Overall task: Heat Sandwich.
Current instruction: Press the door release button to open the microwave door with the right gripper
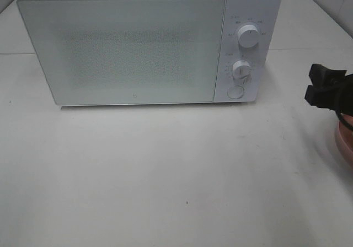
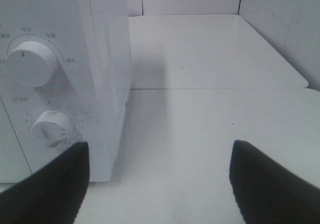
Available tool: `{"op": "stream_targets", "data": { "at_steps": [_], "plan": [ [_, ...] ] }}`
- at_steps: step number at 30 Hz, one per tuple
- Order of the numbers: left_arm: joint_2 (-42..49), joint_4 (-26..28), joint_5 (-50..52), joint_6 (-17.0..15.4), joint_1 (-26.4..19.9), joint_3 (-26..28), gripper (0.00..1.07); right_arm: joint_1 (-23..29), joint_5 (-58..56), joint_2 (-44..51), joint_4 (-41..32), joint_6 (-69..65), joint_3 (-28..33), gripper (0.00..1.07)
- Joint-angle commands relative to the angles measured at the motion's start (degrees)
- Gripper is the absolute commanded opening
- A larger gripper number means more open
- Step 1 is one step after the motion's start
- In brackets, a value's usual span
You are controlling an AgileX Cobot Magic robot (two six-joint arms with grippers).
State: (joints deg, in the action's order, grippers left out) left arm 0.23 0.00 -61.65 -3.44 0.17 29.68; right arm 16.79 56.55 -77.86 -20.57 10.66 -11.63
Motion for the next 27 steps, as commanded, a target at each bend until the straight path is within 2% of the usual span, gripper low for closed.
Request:
{"op": "stream_targets", "data": {
  "at_steps": [1,5,7,8,17,22,27],
  "plan": [
    [1.32,0.4,0.29,0.06,-0.11,0.0,0.98,3.55,4.58,-2.06,-4.3,1.95,0.11,0.75],
    [1.32,0.4,0.29,0.06,-0.11,0.0,0.98,10.6,10.03,-6.19,-10.2,1.95,0.11,0.75],
    [1.32,0.4,0.29,0.06,-0.11,0.0,0.98,11.75,10.77,-6.99,-11.12,1.95,0.11,0.75],
    [1.32,0.4,0.29,0.06,-0.11,0.0,0.98,14.5,11.97,-8.37,-13.52,1.78,0.11,0.75],
    [1.32,0.4,0.29,0.06,-0.11,0.0,0.98,23.89,15.47,-14.15,-22.23,1.78,-1.03,0.75],
    [1.32,0.4,0.29,0.06,-0.11,0.0,0.98,27.39,15.53,-16.5,-24.18,1.78,-2.46,0.75],
    [1.32,0.4,0.29,0.06,-0.11,0.0,0.98,28.02,15.53,-16.96,-24.69,1.78,-2.58,0.75]
  ]
}}
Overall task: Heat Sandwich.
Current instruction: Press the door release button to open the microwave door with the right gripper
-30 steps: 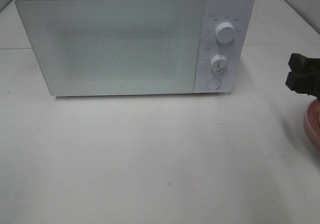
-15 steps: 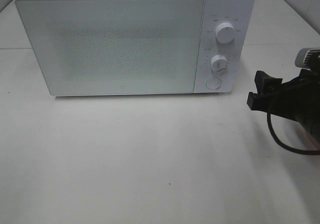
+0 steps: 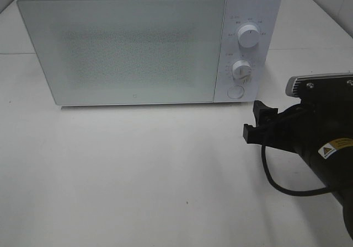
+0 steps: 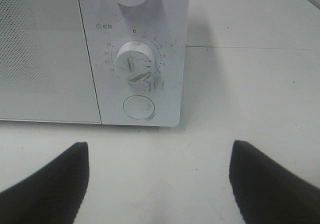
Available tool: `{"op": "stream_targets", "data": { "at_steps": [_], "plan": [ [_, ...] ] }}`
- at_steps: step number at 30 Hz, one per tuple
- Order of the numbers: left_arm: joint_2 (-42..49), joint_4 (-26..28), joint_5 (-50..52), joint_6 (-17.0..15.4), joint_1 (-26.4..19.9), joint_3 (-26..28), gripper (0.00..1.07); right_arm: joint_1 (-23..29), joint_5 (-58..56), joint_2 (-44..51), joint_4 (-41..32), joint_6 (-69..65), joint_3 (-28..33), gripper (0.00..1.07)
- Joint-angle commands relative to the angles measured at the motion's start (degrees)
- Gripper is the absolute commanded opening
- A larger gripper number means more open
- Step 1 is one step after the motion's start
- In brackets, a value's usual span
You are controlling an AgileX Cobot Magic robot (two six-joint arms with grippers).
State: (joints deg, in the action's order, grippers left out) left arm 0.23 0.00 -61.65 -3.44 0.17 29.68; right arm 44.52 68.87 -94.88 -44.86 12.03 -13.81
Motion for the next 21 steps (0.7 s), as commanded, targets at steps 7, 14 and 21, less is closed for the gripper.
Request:
{"op": "stream_targets", "data": {
  "at_steps": [7,14,21],
  "plan": [
    [1.32,0.4,0.29,0.06,-0.11,0.0,0.98,0.29,2.98,0.06,-0.4,-1.49,-0.29,0.75],
    [1.32,0.4,0.29,0.06,-0.11,0.0,0.98,0.29,2.98,0.06,-0.4,-21.94,-0.29,0.75],
    [1.32,0.4,0.29,0.06,-0.11,0.0,0.98,0.29,2.98,0.06,-0.4,-48.53,-0.29,0.75]
  ]
}}
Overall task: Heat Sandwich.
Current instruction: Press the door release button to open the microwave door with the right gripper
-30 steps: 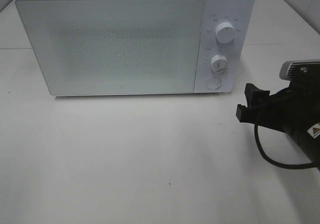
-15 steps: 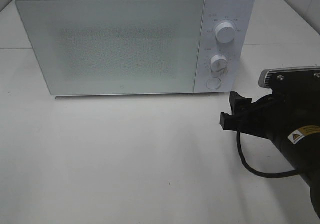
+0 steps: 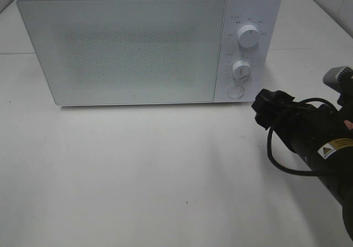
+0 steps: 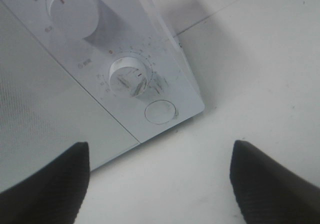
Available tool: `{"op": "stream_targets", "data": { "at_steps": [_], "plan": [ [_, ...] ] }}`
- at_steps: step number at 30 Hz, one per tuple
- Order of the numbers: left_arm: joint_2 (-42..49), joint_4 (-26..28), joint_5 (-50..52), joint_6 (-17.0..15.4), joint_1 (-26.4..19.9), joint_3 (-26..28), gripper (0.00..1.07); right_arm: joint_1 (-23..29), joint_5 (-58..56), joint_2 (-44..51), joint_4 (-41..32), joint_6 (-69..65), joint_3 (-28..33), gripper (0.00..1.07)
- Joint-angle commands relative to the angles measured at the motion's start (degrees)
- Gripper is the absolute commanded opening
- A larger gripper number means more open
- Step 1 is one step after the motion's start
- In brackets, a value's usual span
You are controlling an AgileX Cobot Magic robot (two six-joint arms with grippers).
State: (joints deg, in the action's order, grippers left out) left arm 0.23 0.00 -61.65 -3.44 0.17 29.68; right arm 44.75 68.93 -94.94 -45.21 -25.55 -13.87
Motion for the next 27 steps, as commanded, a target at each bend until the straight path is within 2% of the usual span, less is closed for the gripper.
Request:
{"op": "stream_targets", "data": {
  "at_steps": [1,4,7,12,13,14,16,17,18,19,21,22,23,25,27],
  "plan": [
    [1.32,0.4,0.29,0.06,-0.11,0.0,0.98,0.06,2.92,0.11,-0.06,-13.92,-0.23,0.75],
    [1.32,0.4,0.29,0.06,-0.11,0.0,0.98,0.06,2.92,0.11,-0.06,-26.13,-0.23,0.75],
    [1.32,0.4,0.29,0.06,-0.11,0.0,0.98,0.06,2.92,0.11,-0.06,-30.77,-0.23,0.75],
    [1.32,0.4,0.29,0.06,-0.11,0.0,0.98,0.06,2.92,0.11,-0.23,-40.97,-0.23,0.68],
    [1.32,0.4,0.29,0.06,-0.11,0.0,0.98,0.06,2.81,0.11,-0.23,-44.29,-0.23,0.62],
    [1.32,0.4,0.29,0.06,-0.11,0.0,0.98,0.06,2.81,0.11,-0.23,-44.29,-0.23,0.62],
    [1.32,0.4,0.29,0.06,-0.11,0.0,0.98,0.06,2.01,0.11,-0.29,-47.61,-0.23,0.54],
    [1.32,0.4,0.29,0.06,-0.11,0.0,0.98,0.06,0.69,0.11,-0.29,-51.05,-0.23,0.42],
    [1.32,0.4,0.29,0.06,-0.11,0.0,0.98,0.06,-0.06,0.11,-0.29,-52.83,-0.23,0.36],
    [1.32,0.4,0.29,0.06,-0.11,0.0,0.98,0.06,-0.06,0.11,-0.29,-52.83,-0.23,0.36],
    [1.32,0.4,0.29,0.06,-0.11,0.0,0.98,0.06,-1.09,0.11,-0.29,-54.6,-0.23,0.23],
    [1.32,0.4,0.29,0.06,-0.11,0.0,0.98,0.06,-2.01,0.11,-0.23,-54.66,-0.23,0.11],
    [1.32,0.4,0.29,0.06,-0.11,0.0,0.98,0.06,-2.01,0.11,-0.23,-54.66,-0.23,0.11],
    [1.32,0.4,0.29,0.06,-0.11,0.0,0.98,0.06,-2.29,0.11,0.0,-53.8,-0.23,0.0],
    [1.32,0.4,0.29,0.06,-0.11,0.0,0.98,0.06,-1.32,0.11,0.06,-53.4,-0.23,0.0]
  ]
}}
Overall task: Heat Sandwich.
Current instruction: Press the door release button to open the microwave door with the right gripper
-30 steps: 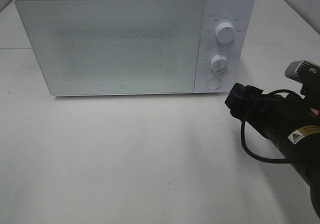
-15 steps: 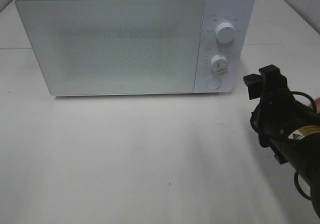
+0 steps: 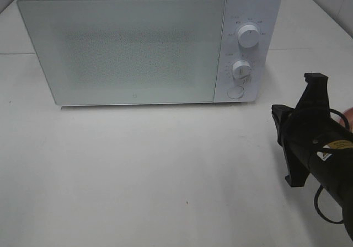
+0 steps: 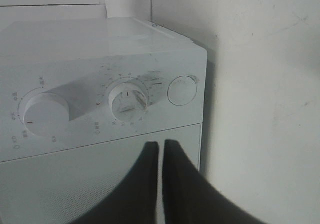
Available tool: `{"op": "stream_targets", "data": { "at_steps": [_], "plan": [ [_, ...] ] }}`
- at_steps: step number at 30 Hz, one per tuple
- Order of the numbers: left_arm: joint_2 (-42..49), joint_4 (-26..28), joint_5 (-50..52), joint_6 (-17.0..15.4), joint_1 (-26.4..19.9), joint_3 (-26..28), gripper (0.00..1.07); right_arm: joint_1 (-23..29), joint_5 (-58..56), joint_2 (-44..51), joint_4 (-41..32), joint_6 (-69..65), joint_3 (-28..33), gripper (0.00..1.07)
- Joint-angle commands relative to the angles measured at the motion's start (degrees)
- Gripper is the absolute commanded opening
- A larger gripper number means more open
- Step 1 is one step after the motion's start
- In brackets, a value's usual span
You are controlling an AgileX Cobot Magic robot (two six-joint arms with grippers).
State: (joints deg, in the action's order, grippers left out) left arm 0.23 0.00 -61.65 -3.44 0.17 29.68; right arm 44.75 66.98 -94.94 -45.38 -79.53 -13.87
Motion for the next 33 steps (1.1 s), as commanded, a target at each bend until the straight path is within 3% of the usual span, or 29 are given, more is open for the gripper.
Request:
{"op": "stream_targets", "data": {
  "at_steps": [1,13,33],
  "plan": [
    [1.32,0.4,0.29,0.06,-0.11,0.0,0.98,0.06,0.63,0.11,0.23,0.57,-0.23,0.0],
    [1.32,0.4,0.29,0.06,-0.11,0.0,0.98,-0.29,-2.64,-0.29,-0.23,4.07,-1.2,0.0],
    [1.32,0.4,0.29,0.06,-0.11,0.0,0.98,-10.08,-8.48,-11.4,13.18,2.98,-13.18,0.0]
  ]
}}
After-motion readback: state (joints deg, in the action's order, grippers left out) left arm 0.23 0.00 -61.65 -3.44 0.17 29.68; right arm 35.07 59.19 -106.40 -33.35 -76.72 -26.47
